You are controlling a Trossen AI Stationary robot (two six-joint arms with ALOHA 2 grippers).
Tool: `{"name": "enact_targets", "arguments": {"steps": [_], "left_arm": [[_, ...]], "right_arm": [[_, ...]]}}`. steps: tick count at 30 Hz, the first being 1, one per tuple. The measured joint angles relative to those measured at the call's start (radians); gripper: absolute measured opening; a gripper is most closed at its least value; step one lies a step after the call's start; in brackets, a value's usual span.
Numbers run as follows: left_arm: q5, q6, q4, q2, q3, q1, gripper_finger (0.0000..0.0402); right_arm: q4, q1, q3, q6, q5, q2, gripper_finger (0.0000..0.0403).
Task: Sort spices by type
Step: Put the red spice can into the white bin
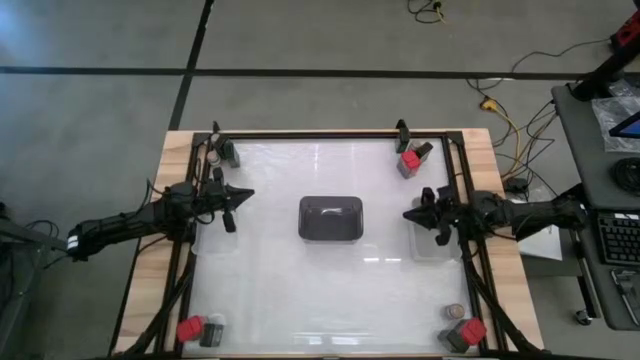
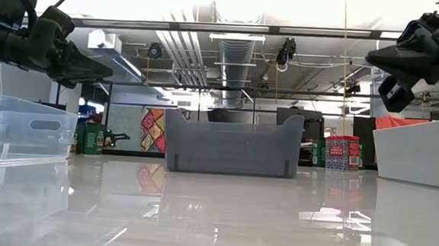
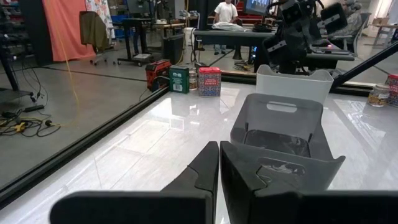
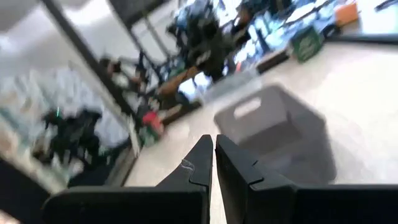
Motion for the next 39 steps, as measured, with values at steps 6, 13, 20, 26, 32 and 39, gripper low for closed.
{"name": "enact_targets", "arguments": {"steps": [6,13,20,26,32,39], "left_arm": [[0.0,0.0,0.0,0.0,0.0,0.0,0.0],[0.0,0.0,0.0,0.0,0.0,0.0,0.0],[0.0,0.0,0.0,0.0,0.0,0.0,0.0],[0.0,0.0,0.0,0.0,0.0,0.0,0.0],[0.0,0.0,0.0,0.0,0.0,0.0,0.0],[0.0,0.0,0.0,0.0,0.0,0.0,0.0]], "right_arm": [[0.067,0.0,0.0,0.026,0.094,0.0,0.0013],[0.067,-0.002,0.056,-0.006,0.254,0.082,0.0013],[-0.225,-0.008,0.245,-0.03,0.573,0.302,0.0041],[-0.573,-0.091,0.429,0.182,0.695,0.518,0.0149],[-0.726,-0.225,0.546,0.258,0.635,0.721,0.0258],[-0.877,-0.446,0.698,0.207,0.47,0.915,0.0353]]}}
